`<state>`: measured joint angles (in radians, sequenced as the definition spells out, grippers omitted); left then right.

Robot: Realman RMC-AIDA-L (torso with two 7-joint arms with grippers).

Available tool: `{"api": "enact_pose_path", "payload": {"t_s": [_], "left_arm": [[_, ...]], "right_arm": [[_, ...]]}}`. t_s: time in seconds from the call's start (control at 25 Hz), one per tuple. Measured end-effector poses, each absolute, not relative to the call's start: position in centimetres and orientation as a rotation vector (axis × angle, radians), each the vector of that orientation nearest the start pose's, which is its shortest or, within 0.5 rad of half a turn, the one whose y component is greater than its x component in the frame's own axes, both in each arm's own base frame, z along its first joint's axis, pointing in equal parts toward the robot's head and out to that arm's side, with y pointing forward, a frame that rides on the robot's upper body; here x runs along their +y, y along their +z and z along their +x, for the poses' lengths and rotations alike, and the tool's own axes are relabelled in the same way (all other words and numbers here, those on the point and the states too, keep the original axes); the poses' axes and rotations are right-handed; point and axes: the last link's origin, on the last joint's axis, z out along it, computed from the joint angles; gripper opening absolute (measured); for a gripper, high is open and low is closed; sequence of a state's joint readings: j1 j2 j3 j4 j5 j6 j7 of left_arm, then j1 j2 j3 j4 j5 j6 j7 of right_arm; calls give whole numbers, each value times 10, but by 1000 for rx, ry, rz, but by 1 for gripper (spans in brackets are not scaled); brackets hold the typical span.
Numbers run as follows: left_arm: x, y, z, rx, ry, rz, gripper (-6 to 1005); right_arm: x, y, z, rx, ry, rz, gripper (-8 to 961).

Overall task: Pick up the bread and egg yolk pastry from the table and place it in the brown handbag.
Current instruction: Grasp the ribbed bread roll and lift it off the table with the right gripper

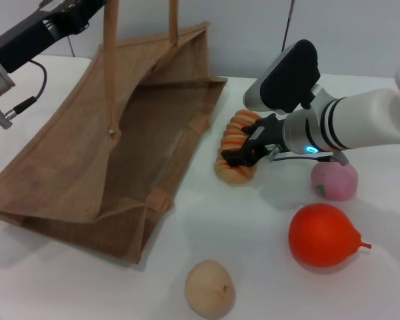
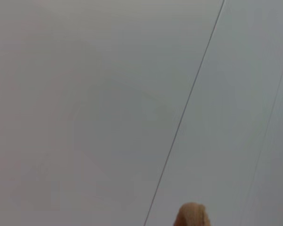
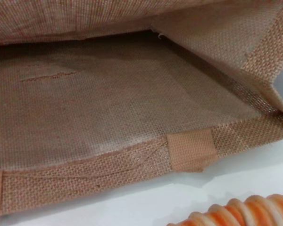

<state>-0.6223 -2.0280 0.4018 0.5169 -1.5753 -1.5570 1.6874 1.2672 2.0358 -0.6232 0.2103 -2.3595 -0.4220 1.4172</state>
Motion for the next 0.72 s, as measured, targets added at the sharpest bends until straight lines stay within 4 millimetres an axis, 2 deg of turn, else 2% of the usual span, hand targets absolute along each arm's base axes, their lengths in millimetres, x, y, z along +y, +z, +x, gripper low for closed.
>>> {"api": "enact_pose_path", "payload": {"t_s": [0.72], "left_arm": [[381,83,-234,-694,-1390,-2118,99]], "right_arm": [[440,-120,171,478,-142,-2575,569]]}}
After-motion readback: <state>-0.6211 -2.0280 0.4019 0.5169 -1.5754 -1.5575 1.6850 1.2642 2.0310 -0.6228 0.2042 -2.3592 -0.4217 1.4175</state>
